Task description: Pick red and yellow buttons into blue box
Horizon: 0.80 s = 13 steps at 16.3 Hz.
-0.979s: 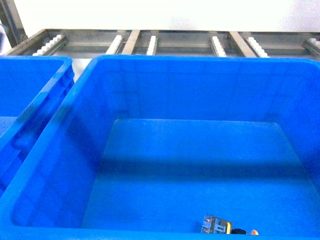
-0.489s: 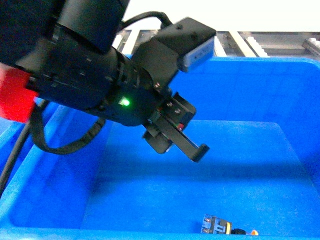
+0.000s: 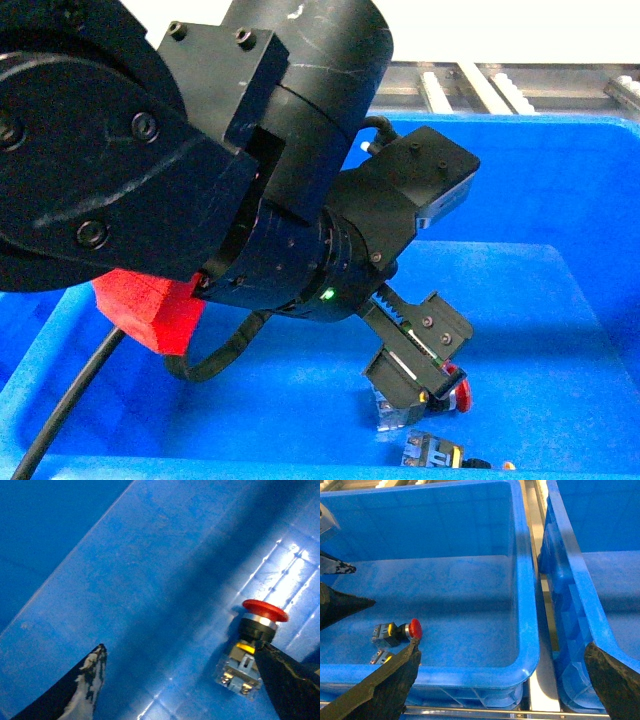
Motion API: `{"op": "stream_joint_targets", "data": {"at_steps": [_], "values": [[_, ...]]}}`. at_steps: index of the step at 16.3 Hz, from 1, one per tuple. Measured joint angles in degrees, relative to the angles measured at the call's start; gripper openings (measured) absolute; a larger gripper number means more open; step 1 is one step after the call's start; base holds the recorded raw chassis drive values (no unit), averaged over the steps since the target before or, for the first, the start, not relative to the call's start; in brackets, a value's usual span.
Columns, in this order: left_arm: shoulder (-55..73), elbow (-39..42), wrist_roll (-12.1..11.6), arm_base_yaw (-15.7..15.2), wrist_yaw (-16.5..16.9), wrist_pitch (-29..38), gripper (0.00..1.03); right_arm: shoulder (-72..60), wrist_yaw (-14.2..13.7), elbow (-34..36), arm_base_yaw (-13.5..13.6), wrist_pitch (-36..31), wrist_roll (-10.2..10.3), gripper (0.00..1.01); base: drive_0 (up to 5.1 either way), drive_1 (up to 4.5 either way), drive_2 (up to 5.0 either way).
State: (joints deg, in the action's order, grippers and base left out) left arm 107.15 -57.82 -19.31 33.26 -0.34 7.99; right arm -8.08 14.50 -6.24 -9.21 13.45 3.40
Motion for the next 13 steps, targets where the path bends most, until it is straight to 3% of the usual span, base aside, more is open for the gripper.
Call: {"op": "stream_joint_targets", "data": {"at_steps": [1,3,5,6,8,9,10,13], "values": [[-0.28,0.83,1.18,-1.05,-0.76,2.21,1.0,0.0,0.0,0.02,0.0,-0.02,0.0,0.98,0.0,0.0,0.0],[-4.44,4.22,3.34,-5.05,-4.68,9.57,0.98,0.0,0.0,0.0,0.0,0.0,0.02,0.98,0.0,0.0,0.0],[-9.14,6.56,5.05,-8.41,-6.32,12.52,0.98,0.0,0.0,0.02,0.0,-0.02,0.0,0.98,0.0,0.0,0.0],[-14.97,9.79,6.14,-11.89,-8.85,17.07,0.98,0.0,0.0,0.02,0.0,0.0,0.0,0.98,0.0,0.0,0.0],[-27.58,19.87,7.63,-17.73,-9.03,26.77,0.98,0.0,0.0,0.0,0.0,0.0,0.0,0.98,0.0,0.0,0.0],[-33.14,25.88,7.91,-18.27,-10.14,31.65,0.98,0.0,0.02,0.0,0.0,-0.02,0.0,0.98,0.0,0.0,0.0],[-40.61,31.12,9.05,-18.84,-11.56,28.92,0.98,0.0,0.0,0.0,0.0,-0.02,0.0,0.98,0.0,0.0,0.0],[-62.27,38.05,14.58,-16.63,-24.13,17.49,0.98,0.0,-0.09,0.02,0.0,0.0,0.0,0.98,0.0,0.0,0.0]]}}
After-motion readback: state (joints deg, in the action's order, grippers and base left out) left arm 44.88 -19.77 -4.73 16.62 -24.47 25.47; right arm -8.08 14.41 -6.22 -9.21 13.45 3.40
